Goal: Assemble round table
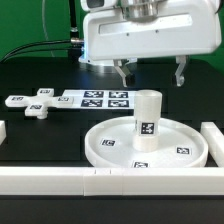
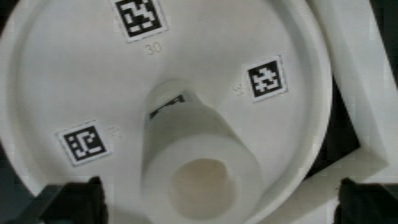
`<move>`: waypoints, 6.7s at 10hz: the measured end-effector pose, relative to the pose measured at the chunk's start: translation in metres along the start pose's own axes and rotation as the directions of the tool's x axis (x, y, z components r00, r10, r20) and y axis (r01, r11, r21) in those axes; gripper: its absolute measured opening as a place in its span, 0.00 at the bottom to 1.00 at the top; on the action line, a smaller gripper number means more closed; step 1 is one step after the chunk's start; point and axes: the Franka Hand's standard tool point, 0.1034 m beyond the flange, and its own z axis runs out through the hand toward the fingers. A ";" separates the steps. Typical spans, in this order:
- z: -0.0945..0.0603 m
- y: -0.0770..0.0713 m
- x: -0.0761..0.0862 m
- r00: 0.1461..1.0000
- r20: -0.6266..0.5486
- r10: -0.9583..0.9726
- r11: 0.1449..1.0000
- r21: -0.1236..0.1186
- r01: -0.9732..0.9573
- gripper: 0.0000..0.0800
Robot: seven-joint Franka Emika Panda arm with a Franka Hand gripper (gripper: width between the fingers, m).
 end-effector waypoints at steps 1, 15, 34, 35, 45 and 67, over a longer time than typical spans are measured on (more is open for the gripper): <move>0.002 -0.001 -0.001 1.000 0.003 0.006 1.000 -0.001 -0.006 0.81; -0.007 0.078 0.036 0.703 0.034 -0.710 0.701 -0.049 0.711 0.81; 0.000 0.236 0.012 0.474 0.090 -0.876 0.469 -0.078 0.880 0.81; 0.001 0.234 0.012 0.469 0.090 -0.878 0.464 -0.076 0.883 0.81; 0.013 0.239 -0.023 0.439 0.112 -0.891 0.435 -0.061 0.898 0.81; 0.040 0.243 -0.040 0.426 0.148 -0.892 0.429 -0.014 0.903 0.81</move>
Offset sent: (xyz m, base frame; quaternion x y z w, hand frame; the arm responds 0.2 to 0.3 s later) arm 0.0000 0.0000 0.0000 0.0000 0.0000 0.0000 1.0000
